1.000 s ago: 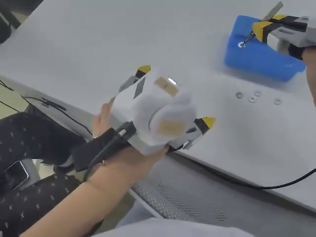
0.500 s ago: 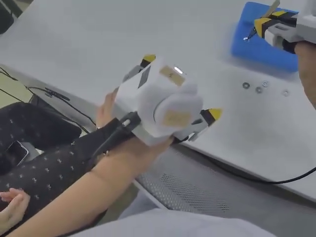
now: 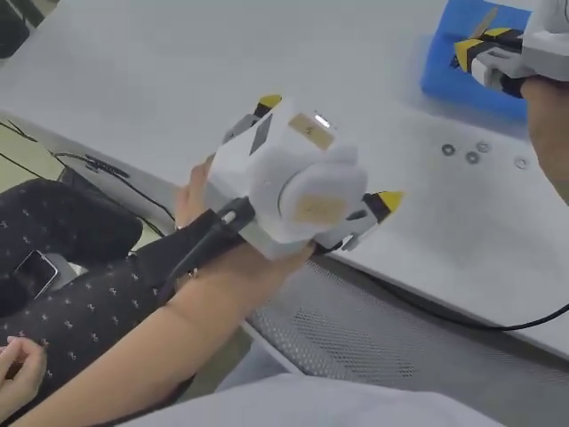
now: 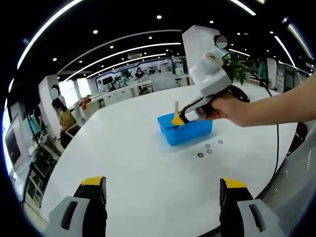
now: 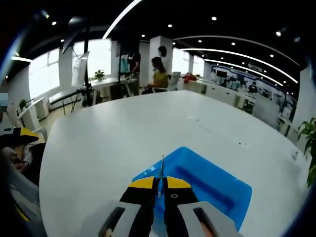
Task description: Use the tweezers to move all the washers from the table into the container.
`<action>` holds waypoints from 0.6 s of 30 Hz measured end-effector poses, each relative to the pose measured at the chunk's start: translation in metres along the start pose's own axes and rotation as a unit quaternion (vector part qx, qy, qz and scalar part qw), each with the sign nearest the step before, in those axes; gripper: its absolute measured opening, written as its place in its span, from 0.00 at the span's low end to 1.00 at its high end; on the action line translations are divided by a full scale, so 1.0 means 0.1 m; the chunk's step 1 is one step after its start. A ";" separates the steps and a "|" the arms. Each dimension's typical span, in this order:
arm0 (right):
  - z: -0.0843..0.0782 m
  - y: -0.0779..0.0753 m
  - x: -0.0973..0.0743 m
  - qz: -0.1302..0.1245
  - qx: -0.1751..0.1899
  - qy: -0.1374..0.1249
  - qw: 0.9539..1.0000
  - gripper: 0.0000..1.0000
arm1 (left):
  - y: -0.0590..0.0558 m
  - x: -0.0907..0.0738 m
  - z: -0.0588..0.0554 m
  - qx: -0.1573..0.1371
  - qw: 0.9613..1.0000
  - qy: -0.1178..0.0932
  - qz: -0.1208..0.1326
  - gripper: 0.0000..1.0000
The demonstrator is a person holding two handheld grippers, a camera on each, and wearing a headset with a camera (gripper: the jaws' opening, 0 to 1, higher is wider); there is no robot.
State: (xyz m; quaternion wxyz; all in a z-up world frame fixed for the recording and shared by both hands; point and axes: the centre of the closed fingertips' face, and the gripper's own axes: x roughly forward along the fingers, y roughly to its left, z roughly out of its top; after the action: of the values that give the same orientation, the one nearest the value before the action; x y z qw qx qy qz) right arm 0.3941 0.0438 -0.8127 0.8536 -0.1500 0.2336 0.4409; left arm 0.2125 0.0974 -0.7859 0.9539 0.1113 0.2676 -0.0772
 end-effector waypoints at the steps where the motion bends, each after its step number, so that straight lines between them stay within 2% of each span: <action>1: 0.00 0.01 0.00 0.001 -0.001 0.001 1.000 0.02 | 0.00 0.00 0.00 -0.001 1.000 0.000 0.000 0.98; 18: -0.03 -0.02 0.02 -0.002 -0.004 0.004 1.000 0.03 | 0.01 0.01 -0.02 0.002 1.000 0.006 0.002 0.98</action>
State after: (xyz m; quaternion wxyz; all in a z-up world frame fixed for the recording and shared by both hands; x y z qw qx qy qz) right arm 0.3961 0.0428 -0.8165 0.8527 -0.1557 0.2351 0.4398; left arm 0.2124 0.0985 -0.7883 0.9523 0.1139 0.2729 -0.0755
